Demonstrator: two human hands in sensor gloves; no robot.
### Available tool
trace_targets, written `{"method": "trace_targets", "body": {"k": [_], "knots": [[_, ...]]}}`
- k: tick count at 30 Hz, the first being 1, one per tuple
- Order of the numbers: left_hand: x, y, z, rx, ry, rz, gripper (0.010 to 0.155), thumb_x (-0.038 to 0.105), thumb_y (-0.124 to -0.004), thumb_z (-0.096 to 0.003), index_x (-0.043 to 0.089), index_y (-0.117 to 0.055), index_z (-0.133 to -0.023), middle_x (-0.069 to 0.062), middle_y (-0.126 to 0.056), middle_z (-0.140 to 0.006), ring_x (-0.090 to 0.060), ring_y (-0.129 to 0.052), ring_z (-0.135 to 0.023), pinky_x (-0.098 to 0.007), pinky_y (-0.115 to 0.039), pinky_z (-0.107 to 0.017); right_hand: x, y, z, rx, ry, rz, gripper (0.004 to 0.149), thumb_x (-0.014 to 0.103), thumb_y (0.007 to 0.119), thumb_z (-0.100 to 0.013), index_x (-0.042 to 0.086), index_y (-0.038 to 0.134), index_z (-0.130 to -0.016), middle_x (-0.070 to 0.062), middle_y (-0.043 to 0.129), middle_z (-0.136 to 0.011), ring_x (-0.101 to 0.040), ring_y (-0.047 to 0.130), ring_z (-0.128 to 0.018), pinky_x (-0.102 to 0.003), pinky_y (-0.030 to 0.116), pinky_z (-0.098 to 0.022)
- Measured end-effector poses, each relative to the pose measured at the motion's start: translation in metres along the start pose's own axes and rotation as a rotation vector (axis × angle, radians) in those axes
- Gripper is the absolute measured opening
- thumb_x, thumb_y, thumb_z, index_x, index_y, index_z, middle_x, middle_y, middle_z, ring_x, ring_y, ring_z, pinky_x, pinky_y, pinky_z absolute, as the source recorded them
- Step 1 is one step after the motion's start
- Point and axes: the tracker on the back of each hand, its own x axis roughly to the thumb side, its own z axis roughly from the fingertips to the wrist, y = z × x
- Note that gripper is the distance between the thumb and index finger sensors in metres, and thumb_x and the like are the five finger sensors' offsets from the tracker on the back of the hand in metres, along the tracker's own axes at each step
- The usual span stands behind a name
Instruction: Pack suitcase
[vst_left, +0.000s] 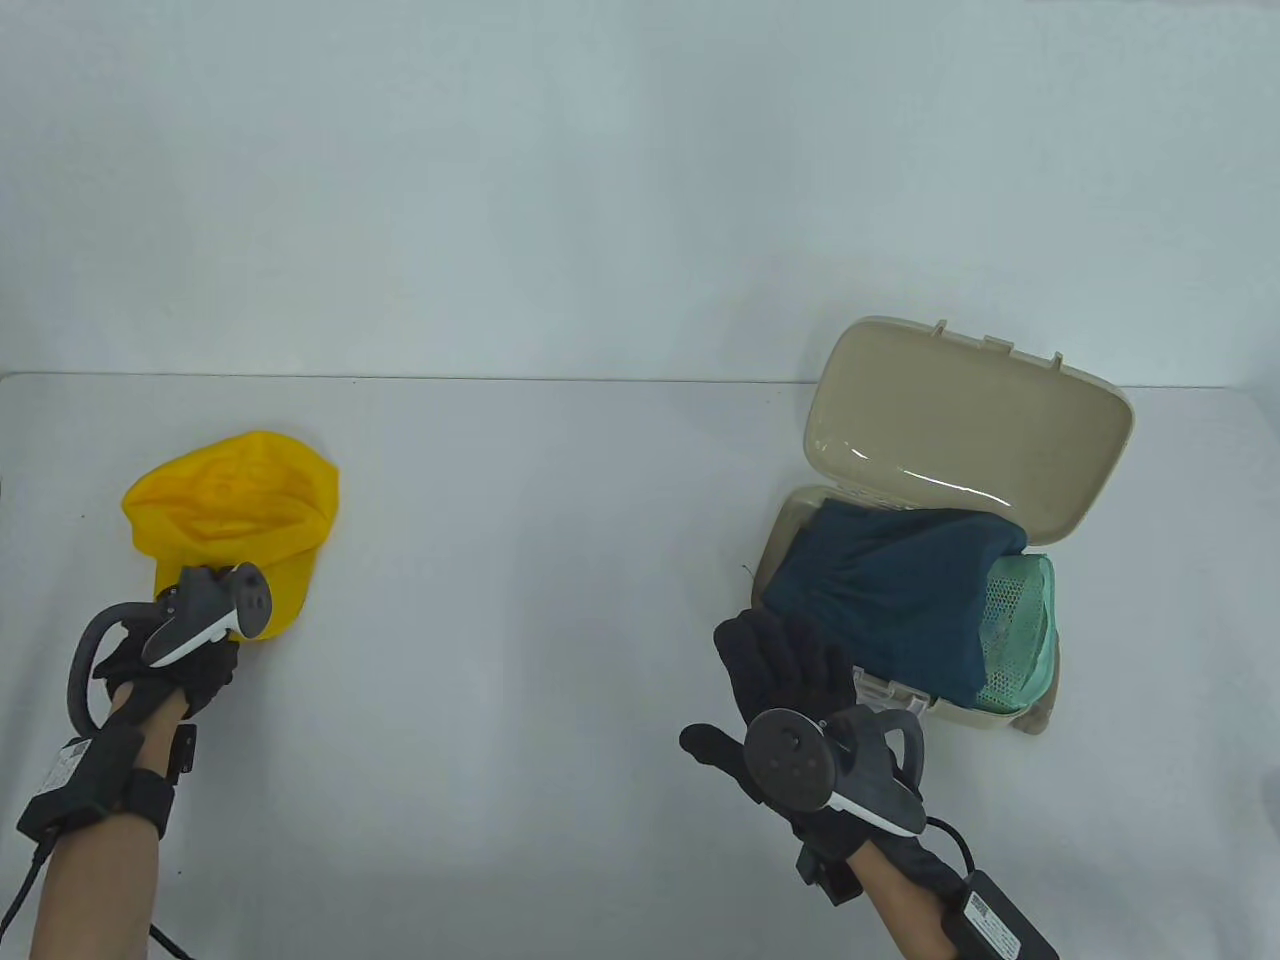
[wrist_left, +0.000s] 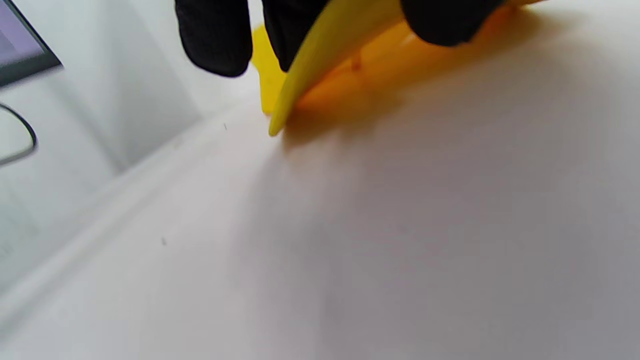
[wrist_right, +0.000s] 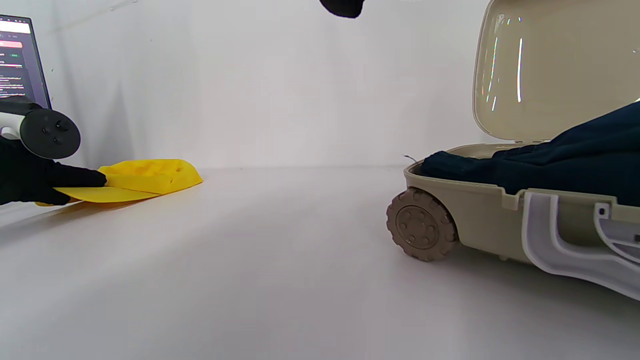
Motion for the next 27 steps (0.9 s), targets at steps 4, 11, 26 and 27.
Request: {"method": "trace_targets", "body": {"k": [4,11,26,27], "knots": [[-0.009,0.022,0.010,0.108,0.059,0.106,0.060,0.033,-0.056,-0.0533,0.037,-0.030,-0.108,0.006,-0.046,-0.118,-0.020,-0.066,-0.110,-0.047,-0.067,-0.079,0.000,0.000,0.000,-0.004,-0.003,-0.006,0.091,0.073,0.045,-0.045,0.016,0.027,-0.114,-0.014,0.036,-0.121,-0.052,0.037,-0.109,-0.069,0.041,-0.073],[-0.014,0.081,0.059,0.304,0.027,0.270,0.059,0.032,-0.056,-0.0537,0.037,-0.034,-0.108,0.004,-0.048,-0.118,-0.027,-0.069,-0.108,-0.046,-0.070,-0.077,0.002,-0.001,0.002,-0.007,-0.026,-0.026,0.091,0.072,0.045,-0.045,0.016,0.028,-0.114,-0.014,0.037,-0.121,-0.052,0.038,-0.109,-0.069,0.041,-0.073],[0.082,0.154,0.185,0.639,-0.237,0.277,0.059,0.030,-0.058,-0.0535,0.036,-0.037,-0.108,0.003,-0.052,-0.118,-0.026,-0.070,-0.108,-0.048,-0.069,-0.076,-0.003,0.005,-0.001,0.032,-0.022,-0.060,0.090,0.072,0.047,-0.045,0.016,0.029,-0.114,-0.014,0.038,-0.121,-0.051,0.038,-0.109,-0.068,0.042,-0.073],[0.090,0.151,0.191,0.652,-0.257,0.284,0.059,0.030,-0.058,-0.0535,0.036,-0.037,-0.108,0.003,-0.051,-0.118,-0.026,-0.070,-0.108,-0.048,-0.069,-0.076,-0.003,0.006,-0.001,0.034,-0.021,-0.058,0.090,0.072,0.047,-0.045,0.016,0.029,-0.114,-0.014,0.038,-0.121,-0.051,0.038,-0.109,-0.068,0.042,-0.073]]}}
